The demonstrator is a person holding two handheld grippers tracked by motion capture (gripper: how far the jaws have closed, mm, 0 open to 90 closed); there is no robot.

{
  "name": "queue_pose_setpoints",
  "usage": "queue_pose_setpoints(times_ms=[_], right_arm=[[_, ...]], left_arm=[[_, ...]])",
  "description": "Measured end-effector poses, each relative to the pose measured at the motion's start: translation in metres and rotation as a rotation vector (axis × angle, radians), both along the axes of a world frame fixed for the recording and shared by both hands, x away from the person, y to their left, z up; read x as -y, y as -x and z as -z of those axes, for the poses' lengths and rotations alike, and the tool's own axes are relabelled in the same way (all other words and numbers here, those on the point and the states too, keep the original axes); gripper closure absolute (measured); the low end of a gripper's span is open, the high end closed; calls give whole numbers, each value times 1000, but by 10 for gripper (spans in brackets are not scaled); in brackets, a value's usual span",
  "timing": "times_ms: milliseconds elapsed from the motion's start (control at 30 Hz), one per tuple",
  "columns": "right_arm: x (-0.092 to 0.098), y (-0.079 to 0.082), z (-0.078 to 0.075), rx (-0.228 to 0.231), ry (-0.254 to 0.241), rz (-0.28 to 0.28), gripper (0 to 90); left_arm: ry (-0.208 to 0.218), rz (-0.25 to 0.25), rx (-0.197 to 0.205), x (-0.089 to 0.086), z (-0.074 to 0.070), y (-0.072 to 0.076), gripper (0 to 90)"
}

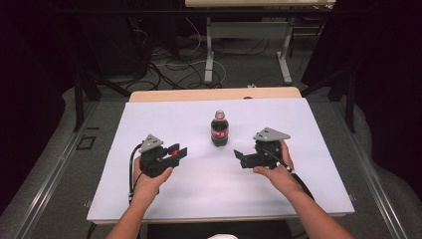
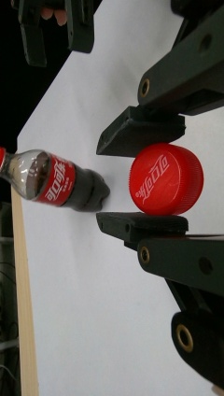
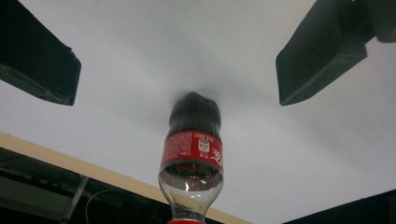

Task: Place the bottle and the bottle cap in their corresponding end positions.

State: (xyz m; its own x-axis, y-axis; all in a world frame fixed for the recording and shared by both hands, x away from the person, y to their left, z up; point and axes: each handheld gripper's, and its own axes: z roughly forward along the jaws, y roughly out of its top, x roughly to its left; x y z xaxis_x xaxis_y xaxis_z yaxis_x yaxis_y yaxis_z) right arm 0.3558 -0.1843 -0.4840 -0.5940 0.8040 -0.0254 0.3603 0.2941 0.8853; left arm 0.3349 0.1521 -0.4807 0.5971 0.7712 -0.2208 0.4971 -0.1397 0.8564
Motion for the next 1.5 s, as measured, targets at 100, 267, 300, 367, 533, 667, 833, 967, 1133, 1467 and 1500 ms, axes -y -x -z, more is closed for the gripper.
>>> queue_pose_setpoints(times_ms=[100,267,300,367,533,667,833,967,1133,1467,1500], right_arm=[[12,9,1,-4,-28,18,0],[29,22,6,-17,-61,44,0],[31,24,7,-28,-67,55,0],[36,27,11,-28,-70,58,0],[46,32,22,-44,-74,96,0],[52,33,28,-53,-86,113,0],[58,33,35,-58,-93,128,0],[61,35,37,-57,-102,131,0],[64,36,38,-54,-108,132,0],[65,38,40,-67,-113,132,0],[65,38,41,-64,-115,135,0]], left_arm=[[-10,27,-10,13,6,-1,618],[-35,82,-15,36,12,-3,618],[-36,90,-15,41,14,-3,618],[-51,116,-18,49,17,-3,618],[-67,149,-31,69,26,-4,618],[-72,167,-46,82,35,-6,618],[-63,181,-68,94,48,-10,618],[-58,192,-77,100,56,-14,618],[-69,188,-100,106,68,-17,617],[-104,202,-124,112,82,-22,616],[-92,194,-131,114,84,-21,615]])
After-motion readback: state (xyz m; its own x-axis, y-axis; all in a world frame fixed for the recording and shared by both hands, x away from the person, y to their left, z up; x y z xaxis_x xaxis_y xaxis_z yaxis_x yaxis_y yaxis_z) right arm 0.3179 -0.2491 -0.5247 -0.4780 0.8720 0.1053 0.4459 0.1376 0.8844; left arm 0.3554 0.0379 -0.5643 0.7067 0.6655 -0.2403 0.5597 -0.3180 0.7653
